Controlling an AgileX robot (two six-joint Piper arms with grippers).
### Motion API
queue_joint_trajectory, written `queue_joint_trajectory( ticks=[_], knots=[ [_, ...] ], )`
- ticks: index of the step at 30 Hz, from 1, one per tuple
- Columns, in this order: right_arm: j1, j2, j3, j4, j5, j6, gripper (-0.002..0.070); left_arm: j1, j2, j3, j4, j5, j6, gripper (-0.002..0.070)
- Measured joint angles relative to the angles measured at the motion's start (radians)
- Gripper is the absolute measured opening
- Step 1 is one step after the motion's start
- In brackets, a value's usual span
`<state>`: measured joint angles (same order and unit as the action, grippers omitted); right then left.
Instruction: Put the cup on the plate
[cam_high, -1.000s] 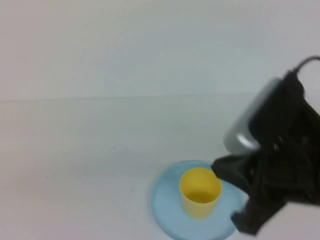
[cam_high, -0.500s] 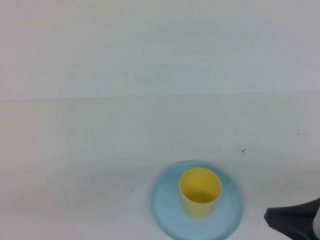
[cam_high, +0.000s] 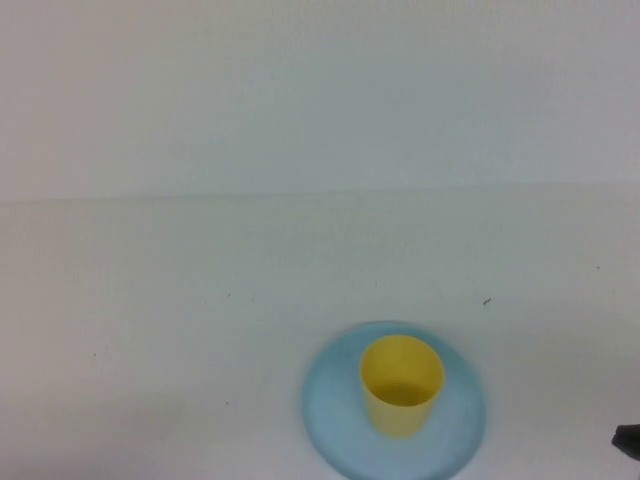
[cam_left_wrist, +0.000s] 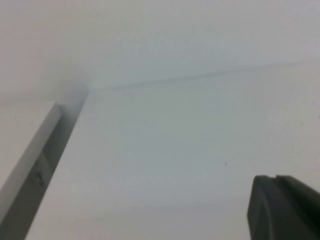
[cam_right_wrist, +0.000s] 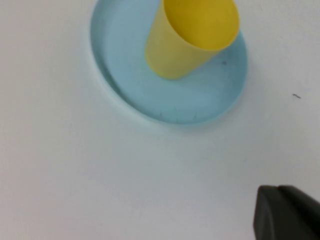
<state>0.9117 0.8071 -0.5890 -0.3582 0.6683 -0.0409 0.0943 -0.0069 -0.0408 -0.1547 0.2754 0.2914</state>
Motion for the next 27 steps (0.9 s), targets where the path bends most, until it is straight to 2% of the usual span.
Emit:
queue_joint_trajectory(
  ticks=[5, 12, 16, 22, 27],
  knots=[
    [-0.017, -0.052, 0.001, -0.04, -0.012, 0.103, 0.0, 0.036, 0.0, 0.041, -0.021, -0.039, 0.016, 0.0],
    [-0.186, -0.061, 0.001, -0.012, -0.173, 0.203, 0.0, 0.052, 0.0, 0.04, -0.006, 0.072, 0.037, 0.0],
    [-0.267, -0.061, 0.001, -0.005, -0.299, 0.22, 0.0, 0.052, 0.0, 0.042, -0.006, 0.078, 0.051, 0.0],
    [-0.335, -0.072, 0.01, -0.034, -0.374, 0.224, 0.0, 0.052, 0.0, 0.042, -0.006, 0.078, 0.038, 0.0],
    [-0.426, -0.147, 0.14, -0.029, -0.496, 0.228, 0.0, 0.024, 0.0, 0.042, -0.006, 0.078, 0.031, 0.0]
  ],
)
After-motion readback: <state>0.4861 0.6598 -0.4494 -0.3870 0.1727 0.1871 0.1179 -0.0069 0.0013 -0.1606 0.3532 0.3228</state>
